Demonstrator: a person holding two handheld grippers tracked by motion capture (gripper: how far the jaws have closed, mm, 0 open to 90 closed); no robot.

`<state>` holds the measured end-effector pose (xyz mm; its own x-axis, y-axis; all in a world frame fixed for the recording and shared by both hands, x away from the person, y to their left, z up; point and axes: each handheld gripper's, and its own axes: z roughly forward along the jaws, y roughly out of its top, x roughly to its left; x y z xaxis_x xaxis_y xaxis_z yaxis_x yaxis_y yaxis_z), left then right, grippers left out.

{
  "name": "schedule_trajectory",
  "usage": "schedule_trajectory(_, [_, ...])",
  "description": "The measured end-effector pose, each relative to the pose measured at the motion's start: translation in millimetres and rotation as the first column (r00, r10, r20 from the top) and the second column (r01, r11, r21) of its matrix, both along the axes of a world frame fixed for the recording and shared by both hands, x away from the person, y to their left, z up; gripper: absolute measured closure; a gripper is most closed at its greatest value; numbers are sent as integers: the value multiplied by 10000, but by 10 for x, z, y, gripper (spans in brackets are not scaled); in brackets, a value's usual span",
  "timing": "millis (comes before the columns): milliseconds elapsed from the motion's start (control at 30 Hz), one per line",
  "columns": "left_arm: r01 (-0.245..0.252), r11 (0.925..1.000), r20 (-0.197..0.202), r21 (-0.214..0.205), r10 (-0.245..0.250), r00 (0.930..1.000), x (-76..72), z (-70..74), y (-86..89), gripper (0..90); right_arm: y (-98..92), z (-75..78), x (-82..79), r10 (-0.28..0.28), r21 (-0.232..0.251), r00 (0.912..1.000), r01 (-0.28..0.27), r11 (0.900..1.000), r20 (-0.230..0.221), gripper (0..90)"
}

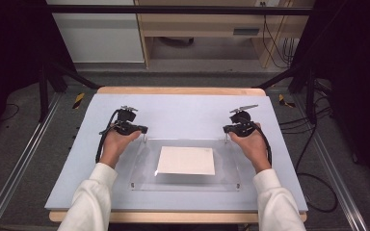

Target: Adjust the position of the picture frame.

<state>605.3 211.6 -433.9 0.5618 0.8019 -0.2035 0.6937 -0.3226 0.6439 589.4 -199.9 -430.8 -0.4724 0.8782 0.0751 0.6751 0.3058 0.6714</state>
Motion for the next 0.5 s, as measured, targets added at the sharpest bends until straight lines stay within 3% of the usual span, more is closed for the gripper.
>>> schedule_trajectory(233, [-33, 10000, 3, 54, 33, 10000, -7, 1, -8, 850, 18, 23, -27, 17, -142, 9994, -13, 9999, 335, 800])
schedule_trajectory(367, [-54, 10000, -12, 37, 54, 10000, -6, 0, -7, 850, 33, 61, -49, 111, -349, 9979, -89, 9994, 633, 690])
schedule_trajectory(500, [-105, 9999, -34, -33, 105, 9999, 0, -4, -4, 850, 18, 150, -138, 127, -536, 9926, -62, 9985, 1209, 591])
